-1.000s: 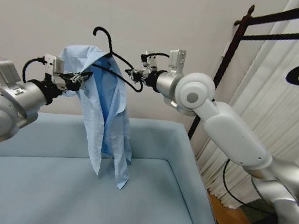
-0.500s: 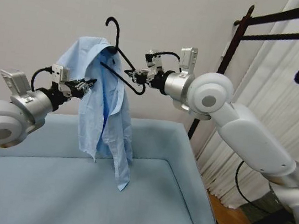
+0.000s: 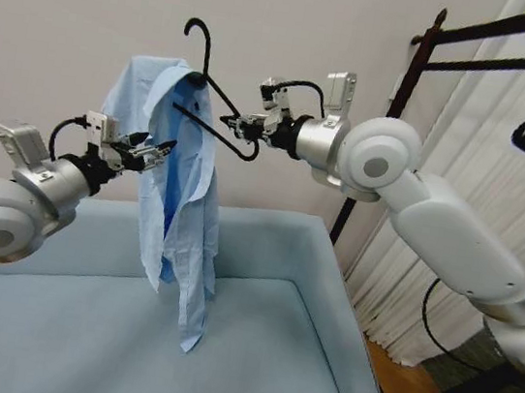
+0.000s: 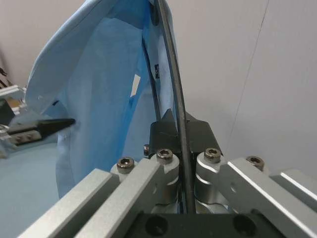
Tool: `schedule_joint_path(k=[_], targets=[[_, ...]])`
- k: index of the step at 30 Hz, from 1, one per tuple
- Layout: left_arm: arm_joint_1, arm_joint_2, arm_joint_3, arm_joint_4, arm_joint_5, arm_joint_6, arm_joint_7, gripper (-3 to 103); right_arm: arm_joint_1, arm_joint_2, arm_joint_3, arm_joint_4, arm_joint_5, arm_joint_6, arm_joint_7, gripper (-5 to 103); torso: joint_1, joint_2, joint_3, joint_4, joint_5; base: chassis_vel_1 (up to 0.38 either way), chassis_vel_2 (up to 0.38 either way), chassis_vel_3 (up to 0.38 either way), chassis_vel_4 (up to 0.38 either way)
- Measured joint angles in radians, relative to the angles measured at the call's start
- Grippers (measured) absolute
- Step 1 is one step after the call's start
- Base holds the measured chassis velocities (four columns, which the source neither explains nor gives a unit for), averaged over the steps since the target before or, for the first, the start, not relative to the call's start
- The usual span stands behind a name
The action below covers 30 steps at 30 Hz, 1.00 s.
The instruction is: Pick up the clothes from the sofa and hang them on the clothes hanger.
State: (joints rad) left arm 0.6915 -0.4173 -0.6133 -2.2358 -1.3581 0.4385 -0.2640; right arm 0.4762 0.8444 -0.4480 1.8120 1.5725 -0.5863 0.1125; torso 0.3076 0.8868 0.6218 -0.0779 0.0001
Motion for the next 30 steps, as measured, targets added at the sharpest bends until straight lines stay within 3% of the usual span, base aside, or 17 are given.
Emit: schedule_joint_path(k=[2,6,11,15,16,20,21,25,26,28,30], targets=[[0.024,0.007,-0.043,0.003,-0.013,-0.001,0.021,92,0.026,-0.028,-0.015,-0.046,-0.024,-0.005,-0.096,2,0.0,0.0,0.0,-0.0001,0.0001,0.0,0.0,0.0,0.0],[0.087,0.02,-0.127,0.021,-0.026,-0.014,0.087,100,0.064,-0.055,-0.046,-0.127,-0.101,-0.001,-0.289,2,0.0,0.0,0.0,0.0,0.0001,0.0,0.0,0.0,0.0],[0.101,0.036,-0.155,0.058,-0.037,-0.017,0.141,100,0.081,-0.066,-0.066,-0.163,-0.151,0.025,-0.402,2,0.0,0.0,0.0,0.0002,-0.0002,0.0,0.0,0.0,0.0],[0.035,0.071,-0.133,0.166,-0.057,-0.041,0.243,100,0.094,-0.077,-0.085,-0.178,-0.196,0.058,-0.514,2,0.0,0.0,0.0,0.0001,-0.0004,0.0,0.0,0.0,0.0],[0.035,0.071,-0.133,0.166,-0.057,-0.041,0.243,100,0.094,-0.077,-0.085,-0.178,-0.196,0.058,-0.514,2,0.0,0.0,0.0,0.0001,-0.0004,0.0,0.0,0.0,0.0],[-0.059,0.128,-0.087,0.289,-0.113,-0.061,0.426,100,0.096,-0.088,-0.094,-0.195,-0.271,0.101,-0.631,2,0.0,0.0,0.0,-0.0002,-0.0002,0.0,0.0,0.0,0.0],[-0.059,0.128,-0.087,0.289,-0.113,-0.061,0.426,100,0.096,-0.088,-0.094,-0.195,-0.271,0.101,-0.631,2,0.0,0.0,0.0,-0.0002,-0.0002,0.0,0.0,0.0,0.0],[-0.112,0.186,-0.067,0.396,-0.156,-0.054,0.646,100,0.096,-0.087,-0.097,-0.232,-0.356,0.133,-0.756,2,0.0,0.0,0.0,0.0,-0.0001,0.0,0.0,0.0,0.0],[-0.112,0.186,-0.067,0.396,-0.156,-0.054,0.646,100,0.096,-0.087,-0.097,-0.232,-0.356,0.133,-0.756,2,0.0,0.0,0.0,0.0,-0.0001,0.0,0.0,0.0,0.0],[-0.13,0.208,-0.06,0.439,-0.157,-0.044,0.716,100,0.097,-0.079,-0.097,-0.243,-0.377,0.135,-0.781,2,0.0,0.0,0.0,0.0,-0.0002,0.0,0.0,0.0,0.0],[-0.133,0.234,-0.052,0.472,-0.153,-0.04,0.749,100,0.102,-0.067,-0.098,-0.255,-0.393,0.135,-0.802,2,0.0,0.0,0.0,0.0001,-0.0002,0.0,0.0,0.0,0.0]])
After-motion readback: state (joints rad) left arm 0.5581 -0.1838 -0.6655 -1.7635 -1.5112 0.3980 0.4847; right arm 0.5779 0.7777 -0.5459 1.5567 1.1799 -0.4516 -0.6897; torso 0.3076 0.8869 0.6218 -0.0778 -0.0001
